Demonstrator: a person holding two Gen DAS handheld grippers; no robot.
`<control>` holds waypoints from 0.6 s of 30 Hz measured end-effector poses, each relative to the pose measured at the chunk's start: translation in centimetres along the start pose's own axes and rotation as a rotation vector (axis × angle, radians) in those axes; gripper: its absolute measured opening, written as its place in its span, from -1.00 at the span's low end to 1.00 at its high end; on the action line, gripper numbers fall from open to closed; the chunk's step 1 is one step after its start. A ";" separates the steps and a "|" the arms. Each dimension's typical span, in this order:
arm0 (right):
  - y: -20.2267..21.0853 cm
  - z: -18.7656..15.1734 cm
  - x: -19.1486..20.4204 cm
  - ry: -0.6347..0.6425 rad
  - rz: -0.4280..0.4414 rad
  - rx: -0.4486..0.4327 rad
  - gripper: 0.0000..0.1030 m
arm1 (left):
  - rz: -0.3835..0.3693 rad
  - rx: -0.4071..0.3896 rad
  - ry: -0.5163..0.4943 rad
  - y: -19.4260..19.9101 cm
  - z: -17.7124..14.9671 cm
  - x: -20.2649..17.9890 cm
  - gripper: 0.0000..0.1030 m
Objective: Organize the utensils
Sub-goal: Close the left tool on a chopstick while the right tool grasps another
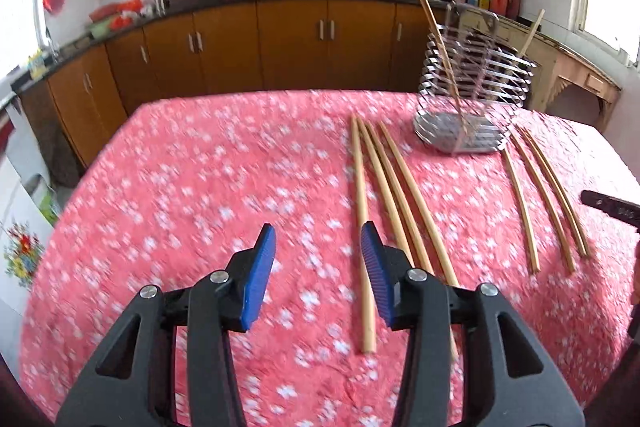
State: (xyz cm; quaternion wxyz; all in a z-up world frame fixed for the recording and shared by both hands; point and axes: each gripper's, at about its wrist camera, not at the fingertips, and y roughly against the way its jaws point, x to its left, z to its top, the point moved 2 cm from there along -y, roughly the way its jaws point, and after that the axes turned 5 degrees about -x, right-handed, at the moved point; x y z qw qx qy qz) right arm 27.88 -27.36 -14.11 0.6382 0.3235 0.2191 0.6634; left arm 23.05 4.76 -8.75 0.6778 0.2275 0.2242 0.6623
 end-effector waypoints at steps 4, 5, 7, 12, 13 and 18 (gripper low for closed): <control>-0.8 -0.6 0.5 0.000 0.004 0.019 -0.52 | -0.004 0.022 -0.014 -0.4 -0.6 -0.6 -0.12; -0.7 -0.6 0.7 0.006 -0.001 0.018 -0.52 | -0.009 0.033 -0.012 -0.6 -0.8 -0.8 -0.12; -0.8 -0.7 1.0 0.023 -0.008 0.017 -0.55 | -0.010 0.047 -0.008 -0.9 -0.8 -1.0 -0.12; -1.2 -0.8 1.8 0.084 -0.070 0.014 -0.81 | -0.010 0.092 -0.016 -1.8 -1.6 -1.4 -0.13; -1.3 -0.7 1.6 0.077 -0.075 0.014 -0.83 | -0.006 0.098 -0.018 -2.1 -1.7 -1.4 -0.13; -1.5 -0.4 0.9 0.068 -0.088 0.013 -0.85 | -0.001 0.136 -0.036 -3.0 -2.1 -2.0 -0.33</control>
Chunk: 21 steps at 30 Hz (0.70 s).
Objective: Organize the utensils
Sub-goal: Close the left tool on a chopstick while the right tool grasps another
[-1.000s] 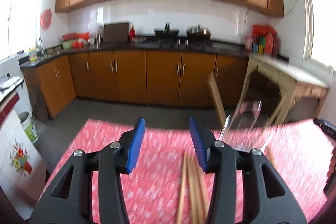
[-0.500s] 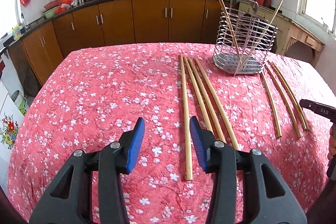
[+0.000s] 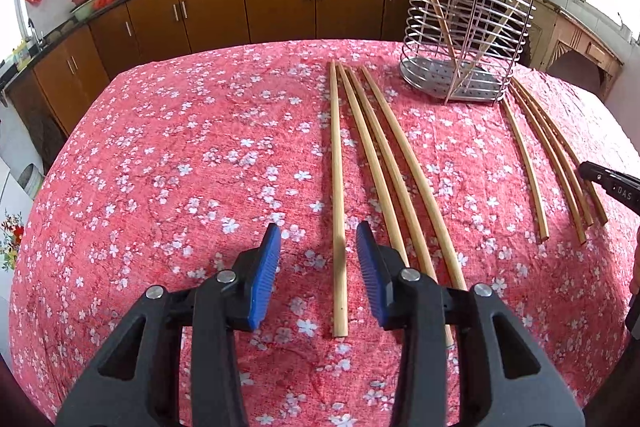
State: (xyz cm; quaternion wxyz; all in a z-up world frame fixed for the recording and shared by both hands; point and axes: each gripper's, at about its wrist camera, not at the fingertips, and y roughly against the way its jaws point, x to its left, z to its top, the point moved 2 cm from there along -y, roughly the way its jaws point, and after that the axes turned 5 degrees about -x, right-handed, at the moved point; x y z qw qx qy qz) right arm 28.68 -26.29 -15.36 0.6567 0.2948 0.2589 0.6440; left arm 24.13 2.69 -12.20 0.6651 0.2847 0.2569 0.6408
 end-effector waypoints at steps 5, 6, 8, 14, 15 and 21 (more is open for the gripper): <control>-0.6 0.7 -2.3 -0.063 -0.061 -0.010 -0.85 | 0.049 0.030 -0.015 -1.3 0.4 -0.2 -0.83; -0.8 0.9 -3.0 -0.079 -0.079 -0.013 -0.85 | 0.058 0.036 0.003 -1.7 0.8 0.3 -0.83; -1.0 1.3 -4.5 -0.104 -0.105 -0.020 -0.85 | 0.081 0.041 0.035 -2.4 1.5 1.5 -0.84; -1.6 1.8 -7.0 -0.145 -0.116 -0.029 -0.85 | 0.080 0.028 0.068 -4.0 3.1 4.6 -0.85; -1.7 1.9 -7.0 -0.146 -0.113 -0.029 -0.83 | 0.073 0.027 0.073 -4.0 3.2 4.8 -0.85; -0.1 0.0 -6.6 -0.145 -0.071 -0.027 -0.41 | 0.040 0.014 0.065 -2.5 1.5 5.3 -0.49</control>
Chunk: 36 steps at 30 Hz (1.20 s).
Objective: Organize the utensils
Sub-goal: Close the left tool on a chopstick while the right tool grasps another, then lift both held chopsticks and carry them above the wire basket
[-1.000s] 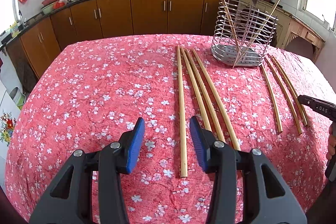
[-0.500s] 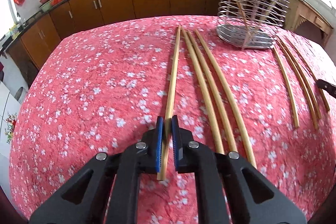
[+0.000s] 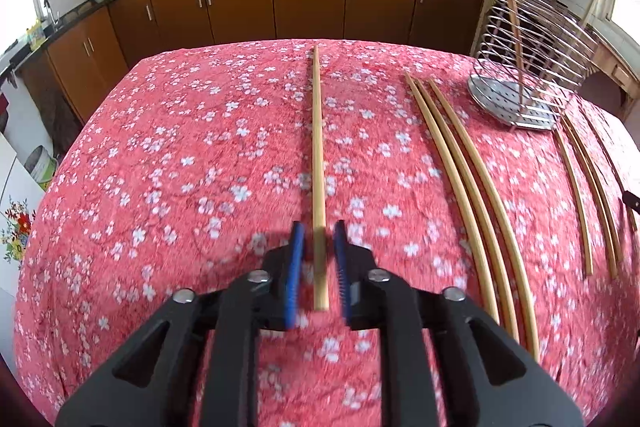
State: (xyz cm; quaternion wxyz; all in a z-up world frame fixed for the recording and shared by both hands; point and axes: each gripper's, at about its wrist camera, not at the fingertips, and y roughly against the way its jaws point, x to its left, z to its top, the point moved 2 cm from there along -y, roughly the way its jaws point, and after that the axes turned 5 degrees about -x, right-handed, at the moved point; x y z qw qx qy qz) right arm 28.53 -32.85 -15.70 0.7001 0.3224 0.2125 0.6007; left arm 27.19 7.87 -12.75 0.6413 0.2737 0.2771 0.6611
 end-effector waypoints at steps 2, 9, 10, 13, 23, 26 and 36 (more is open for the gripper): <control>0.6 -0.7 0.1 0.008 -0.003 -0.001 -0.41 | -0.017 -0.004 -0.006 0.5 -0.7 -0.1 -0.33; 1.7 -1.6 0.3 0.032 -0.027 0.001 -0.44 | -0.023 -0.004 0.008 1.1 -1.3 -0.2 -0.33; 1.8 -1.6 0.2 0.034 -0.029 0.001 -0.46 | -0.022 -0.003 0.007 1.0 -1.0 -0.2 -0.33; 2.0 -1.8 0.3 0.037 -0.038 0.006 -0.53 | -0.014 -0.001 0.002 1.0 -1.0 -0.3 -0.33; 3.3 -3.0 -0.1 -0.003 -0.024 0.012 -0.85 | 0.061 0.003 -0.035 2.4 -2.4 -1.0 -0.86; 4.0 -3.4 -0.3 -0.012 -0.019 0.005 -0.85 | 0.054 0.008 -0.038 2.9 -2.9 -1.1 -0.86; 10.7 -1.9 0.3 0.042 -0.042 -0.159 -0.86 | 0.026 -0.125 0.009 8.2 -0.5 1.1 -0.86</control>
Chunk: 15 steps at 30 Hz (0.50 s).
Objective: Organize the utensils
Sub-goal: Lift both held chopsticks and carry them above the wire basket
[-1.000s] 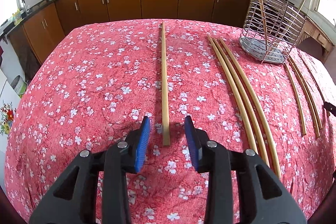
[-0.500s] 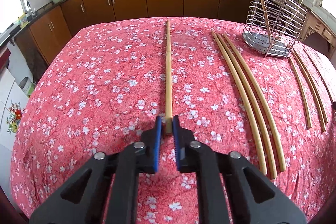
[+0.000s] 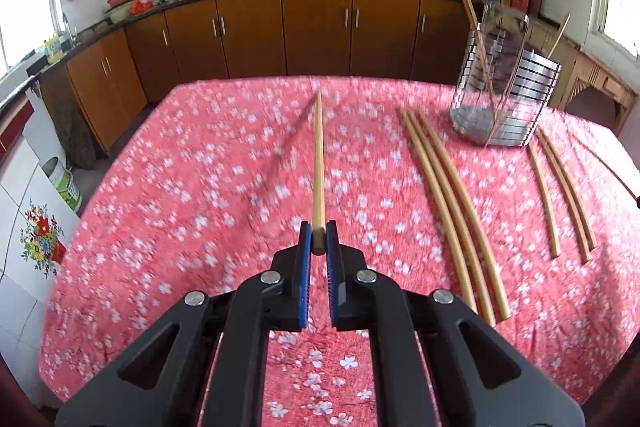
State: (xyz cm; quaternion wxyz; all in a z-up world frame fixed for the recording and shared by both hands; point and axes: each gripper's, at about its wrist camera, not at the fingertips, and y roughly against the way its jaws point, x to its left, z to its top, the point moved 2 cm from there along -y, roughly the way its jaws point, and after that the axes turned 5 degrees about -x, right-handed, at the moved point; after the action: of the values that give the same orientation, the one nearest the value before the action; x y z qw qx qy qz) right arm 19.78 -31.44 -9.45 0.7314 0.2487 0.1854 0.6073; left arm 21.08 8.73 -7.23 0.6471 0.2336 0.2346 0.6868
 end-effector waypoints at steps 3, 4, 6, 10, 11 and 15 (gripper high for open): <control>1.9 1.4 0.2 0.013 0.000 -0.063 -0.86 | 0.005 -0.077 0.016 1.9 1.9 0.7 -0.86; 2.6 1.9 0.3 0.016 0.003 -0.086 -0.86 | 0.009 -0.101 0.020 2.4 2.4 0.9 -0.86; 3.1 3.0 0.2 0.014 0.012 -0.119 -0.86 | 0.013 -0.148 0.028 3.4 3.6 1.2 -0.86; 4.2 4.5 0.0 0.005 0.025 -0.167 -0.86 | 0.016 -0.204 0.060 4.3 5.5 1.9 -0.86; 4.5 4.9 0.1 0.002 0.028 -0.179 -0.86 | 0.016 -0.213 0.064 4.5 5.5 1.8 -0.86; 4.9 6.4 0.1 -0.007 0.046 -0.217 -0.86 | 0.021 -0.249 0.076 5.1 6.5 2.1 -0.86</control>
State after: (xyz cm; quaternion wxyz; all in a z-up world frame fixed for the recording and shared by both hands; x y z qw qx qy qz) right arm 19.57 -31.55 -1.37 0.7403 0.1746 0.1105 0.6397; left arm 21.09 10.67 1.08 0.6544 0.1278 0.1694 0.7258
